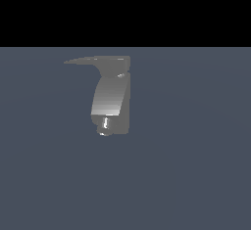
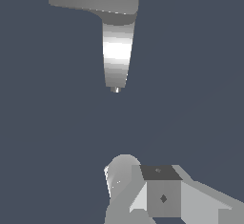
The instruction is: Turn on the faucet by rotating a designated handle.
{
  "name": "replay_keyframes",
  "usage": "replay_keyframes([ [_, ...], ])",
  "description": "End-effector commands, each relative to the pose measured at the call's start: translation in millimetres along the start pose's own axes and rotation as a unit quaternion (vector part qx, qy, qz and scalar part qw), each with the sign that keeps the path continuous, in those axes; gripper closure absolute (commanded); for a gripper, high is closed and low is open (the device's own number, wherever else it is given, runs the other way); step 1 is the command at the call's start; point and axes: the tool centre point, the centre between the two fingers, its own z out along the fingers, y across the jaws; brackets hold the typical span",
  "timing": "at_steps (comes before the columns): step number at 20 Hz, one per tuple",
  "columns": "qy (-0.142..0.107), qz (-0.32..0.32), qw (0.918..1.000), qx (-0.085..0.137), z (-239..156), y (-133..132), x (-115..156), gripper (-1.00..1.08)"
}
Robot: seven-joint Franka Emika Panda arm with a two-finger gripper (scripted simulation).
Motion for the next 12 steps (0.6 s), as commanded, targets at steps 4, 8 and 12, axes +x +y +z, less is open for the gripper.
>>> replay_keyframes([
  [4, 0.000, 0.002, 1.0000, 0.000, 1, -1, 0, 1.08],
  [8, 0.000, 0.013, 0.9999, 0.001, 3, -6, 2, 1.08],
  [12, 0.001, 0.031, 0.9995, 0.002, 7, -14, 4, 1.08],
])
